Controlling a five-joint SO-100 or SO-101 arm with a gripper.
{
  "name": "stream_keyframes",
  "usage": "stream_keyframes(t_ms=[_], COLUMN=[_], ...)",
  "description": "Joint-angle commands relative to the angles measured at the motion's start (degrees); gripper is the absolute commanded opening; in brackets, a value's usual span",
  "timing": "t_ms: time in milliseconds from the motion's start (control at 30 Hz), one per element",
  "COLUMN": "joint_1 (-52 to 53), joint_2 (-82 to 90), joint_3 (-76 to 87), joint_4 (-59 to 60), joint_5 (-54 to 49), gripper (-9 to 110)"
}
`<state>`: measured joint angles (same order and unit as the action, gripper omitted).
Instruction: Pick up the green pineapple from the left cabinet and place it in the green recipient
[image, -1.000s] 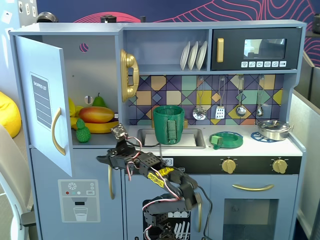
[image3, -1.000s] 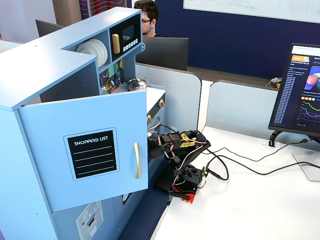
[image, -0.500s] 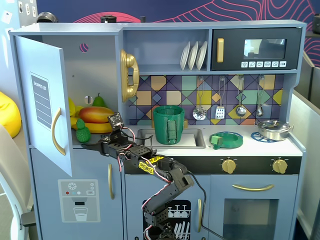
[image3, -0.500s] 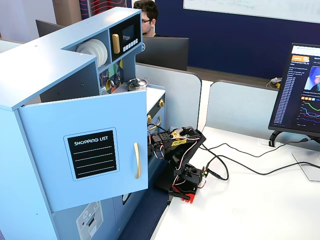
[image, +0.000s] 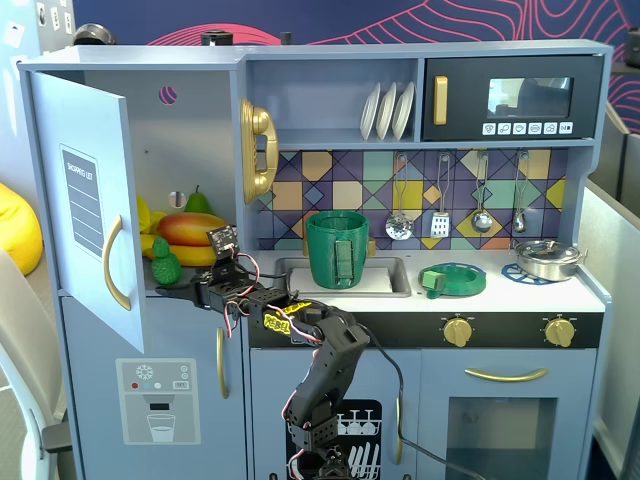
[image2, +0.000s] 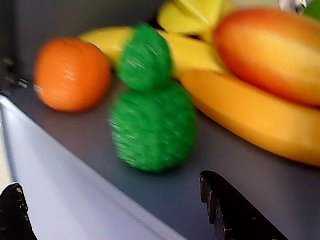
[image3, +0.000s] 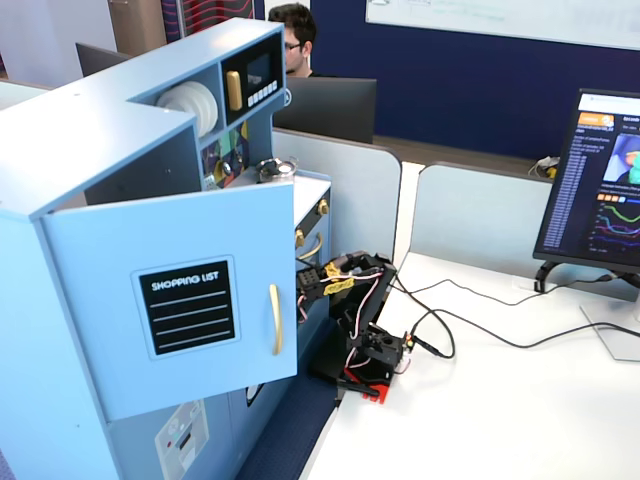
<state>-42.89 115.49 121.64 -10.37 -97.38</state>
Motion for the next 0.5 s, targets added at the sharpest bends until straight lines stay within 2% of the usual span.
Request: stream_keyframes(t_ms=[0, 467], joint_1=[0.7, 1.8], joint_2=[-3.2, -14.7], joint_3=[-6.7, -19.0], joint_4=[-3.3, -4.8], joint_5=[1.1, 1.9], gripper=[39, 39])
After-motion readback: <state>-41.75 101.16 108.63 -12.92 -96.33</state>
